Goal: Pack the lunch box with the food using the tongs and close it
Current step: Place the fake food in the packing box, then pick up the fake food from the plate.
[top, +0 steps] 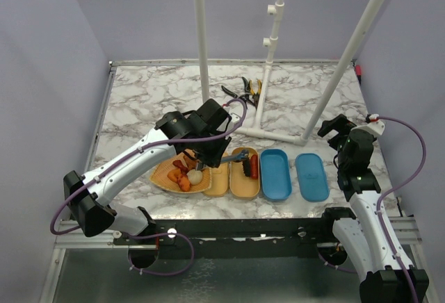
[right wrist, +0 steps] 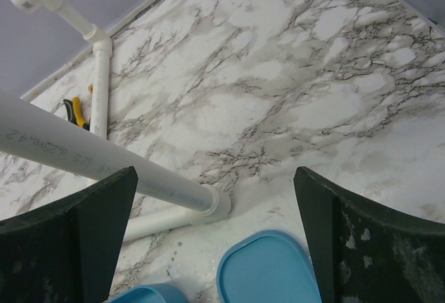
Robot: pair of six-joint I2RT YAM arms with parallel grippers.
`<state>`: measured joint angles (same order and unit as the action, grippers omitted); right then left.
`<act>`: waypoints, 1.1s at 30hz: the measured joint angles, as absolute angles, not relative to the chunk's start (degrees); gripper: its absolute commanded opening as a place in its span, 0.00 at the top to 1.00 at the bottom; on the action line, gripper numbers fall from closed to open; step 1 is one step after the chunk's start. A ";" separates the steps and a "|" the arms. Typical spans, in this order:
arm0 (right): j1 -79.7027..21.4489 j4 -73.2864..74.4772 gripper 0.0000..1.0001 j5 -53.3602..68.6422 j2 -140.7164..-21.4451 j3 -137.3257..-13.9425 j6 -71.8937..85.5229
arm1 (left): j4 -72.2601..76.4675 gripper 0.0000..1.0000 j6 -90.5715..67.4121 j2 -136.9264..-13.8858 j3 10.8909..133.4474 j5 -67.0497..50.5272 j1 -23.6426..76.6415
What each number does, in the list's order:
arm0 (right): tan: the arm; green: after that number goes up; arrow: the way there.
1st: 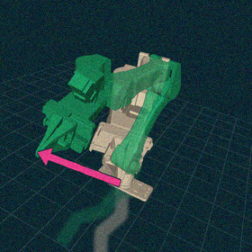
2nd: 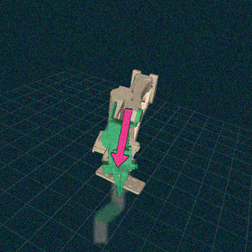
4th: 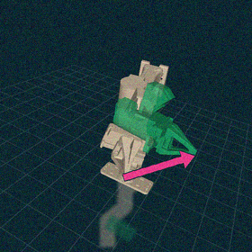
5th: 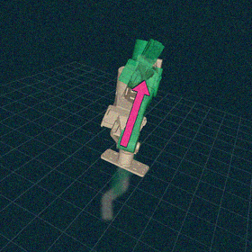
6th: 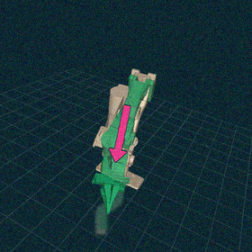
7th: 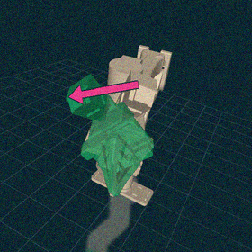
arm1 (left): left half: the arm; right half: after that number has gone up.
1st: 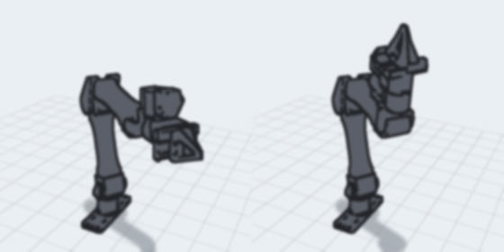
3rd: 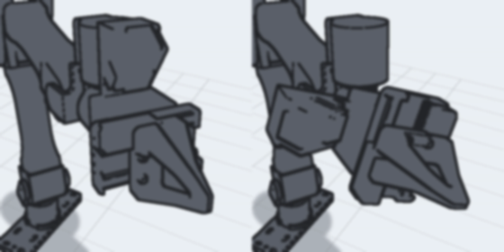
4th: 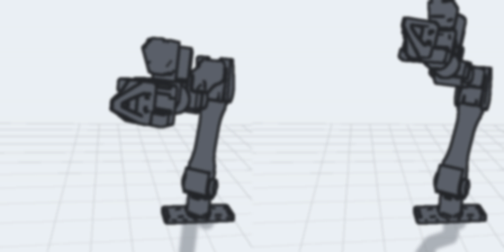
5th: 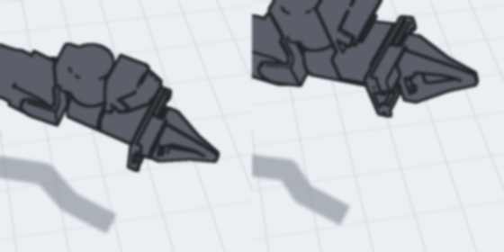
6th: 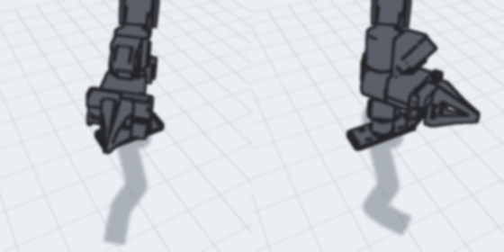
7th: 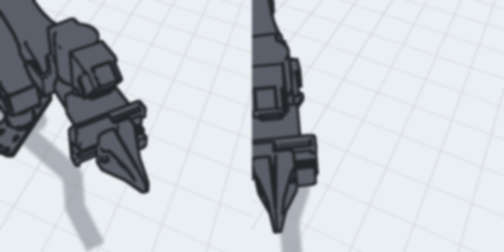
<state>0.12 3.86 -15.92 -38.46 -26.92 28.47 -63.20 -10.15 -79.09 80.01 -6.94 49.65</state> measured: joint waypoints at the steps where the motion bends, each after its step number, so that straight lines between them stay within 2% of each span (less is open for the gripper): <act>1: 0.12 3.86 0.00 -15.92 -38.46 -26.92 28.47 | -63.11 0.86 -10.00 -79.22 80.01 -6.76 49.65; 10: 0.12 3.84 0.00 -15.92 -38.46 -26.92 28.49 | -61.43 0.74 -9.37 -79.61 79.57 -6.63 49.65; 16: 0.12 3.84 0.00 -15.92 -38.46 -26.92 28.47 | -60.07 0.60 -9.17 -79.83 78.61 -6.68 49.65; 33: 0.12 3.84 0.00 -15.92 -38.52 -26.89 28.49 | -58.43 0.61 -11.73 -79.83 78.91 -3.16 48.88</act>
<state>0.12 3.84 -15.92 -38.52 -26.89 28.49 -58.43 -11.73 -79.83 78.91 -3.16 48.88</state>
